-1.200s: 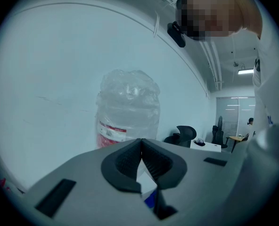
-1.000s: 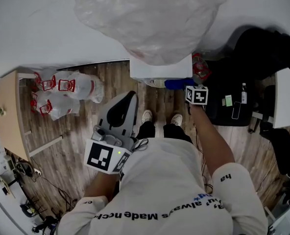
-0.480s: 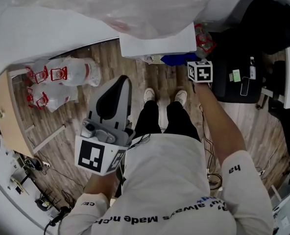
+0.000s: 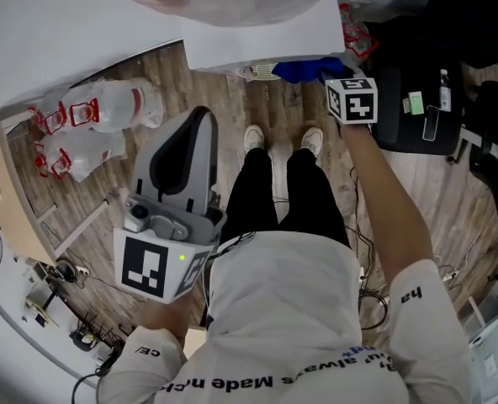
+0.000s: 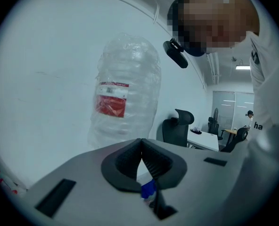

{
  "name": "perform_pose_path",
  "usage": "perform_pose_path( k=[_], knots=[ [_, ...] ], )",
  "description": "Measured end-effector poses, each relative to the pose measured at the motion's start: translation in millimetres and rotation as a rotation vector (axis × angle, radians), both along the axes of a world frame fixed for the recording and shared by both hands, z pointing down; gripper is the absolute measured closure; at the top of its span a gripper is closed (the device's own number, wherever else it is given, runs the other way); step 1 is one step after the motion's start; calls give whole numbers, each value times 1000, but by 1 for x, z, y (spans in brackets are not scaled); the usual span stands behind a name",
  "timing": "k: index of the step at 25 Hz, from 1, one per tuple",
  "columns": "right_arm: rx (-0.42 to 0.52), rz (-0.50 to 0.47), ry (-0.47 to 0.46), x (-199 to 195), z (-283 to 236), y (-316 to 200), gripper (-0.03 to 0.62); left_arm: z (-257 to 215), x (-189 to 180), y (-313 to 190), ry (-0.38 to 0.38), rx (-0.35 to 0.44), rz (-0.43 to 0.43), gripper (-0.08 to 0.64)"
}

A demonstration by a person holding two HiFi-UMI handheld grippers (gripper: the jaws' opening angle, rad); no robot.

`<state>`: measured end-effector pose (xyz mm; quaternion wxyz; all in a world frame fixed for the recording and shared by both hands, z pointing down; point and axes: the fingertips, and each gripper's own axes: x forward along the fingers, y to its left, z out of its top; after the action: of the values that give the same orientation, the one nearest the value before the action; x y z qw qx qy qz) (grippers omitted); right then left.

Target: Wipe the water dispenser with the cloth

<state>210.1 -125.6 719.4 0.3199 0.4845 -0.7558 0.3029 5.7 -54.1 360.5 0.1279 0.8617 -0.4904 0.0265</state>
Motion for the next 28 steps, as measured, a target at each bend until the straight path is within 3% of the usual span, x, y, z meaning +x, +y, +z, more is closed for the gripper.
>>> perform_pose_path(
  k=[19, 28],
  knots=[
    [-2, -30, 30, -1, 50, 1, 511, 70, 7, -5, -10, -61, 24, 540],
    [-45, 33, -13, 10, 84, 1, 511, 99, 9, -5, -7, -80, 35, 540]
  ],
)
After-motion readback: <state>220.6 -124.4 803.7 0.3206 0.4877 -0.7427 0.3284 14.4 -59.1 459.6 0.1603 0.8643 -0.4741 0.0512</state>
